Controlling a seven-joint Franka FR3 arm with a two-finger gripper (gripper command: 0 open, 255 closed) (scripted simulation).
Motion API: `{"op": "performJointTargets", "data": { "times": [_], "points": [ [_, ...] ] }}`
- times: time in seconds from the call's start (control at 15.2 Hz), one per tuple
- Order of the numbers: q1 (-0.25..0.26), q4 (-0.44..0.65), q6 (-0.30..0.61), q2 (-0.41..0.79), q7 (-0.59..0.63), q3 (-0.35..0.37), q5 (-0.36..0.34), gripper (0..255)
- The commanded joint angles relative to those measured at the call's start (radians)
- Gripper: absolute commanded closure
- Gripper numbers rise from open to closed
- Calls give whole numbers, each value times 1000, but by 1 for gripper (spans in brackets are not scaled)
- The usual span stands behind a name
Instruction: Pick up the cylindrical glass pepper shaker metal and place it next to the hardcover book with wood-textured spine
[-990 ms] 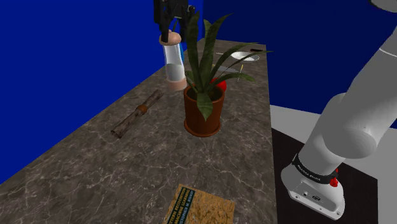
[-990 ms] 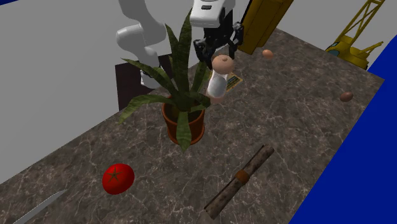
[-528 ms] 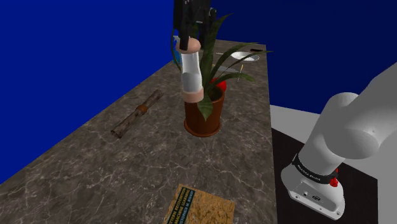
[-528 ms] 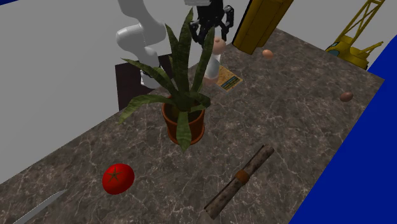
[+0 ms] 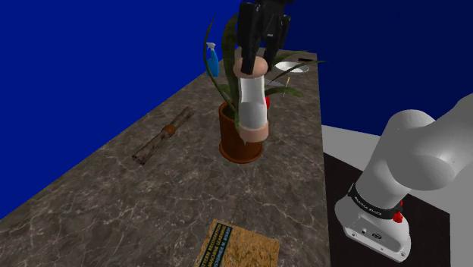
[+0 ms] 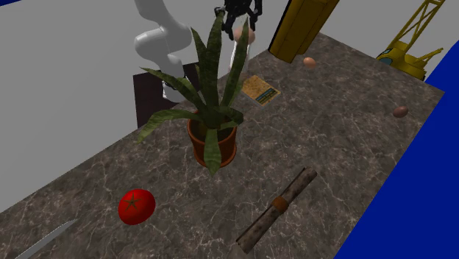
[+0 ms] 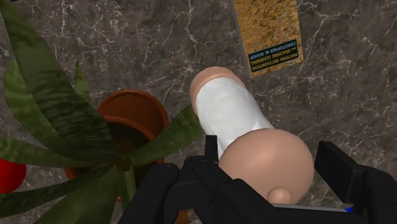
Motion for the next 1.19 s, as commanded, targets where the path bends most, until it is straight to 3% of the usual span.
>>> {"op": "performJointTargets", "data": {
  "times": [0.0,1.12],
  "points": [
    [4,-37,16,-22,1,4,7,255],
    [19,-296,226,-68,-38,33,41,255]
  ]
}}
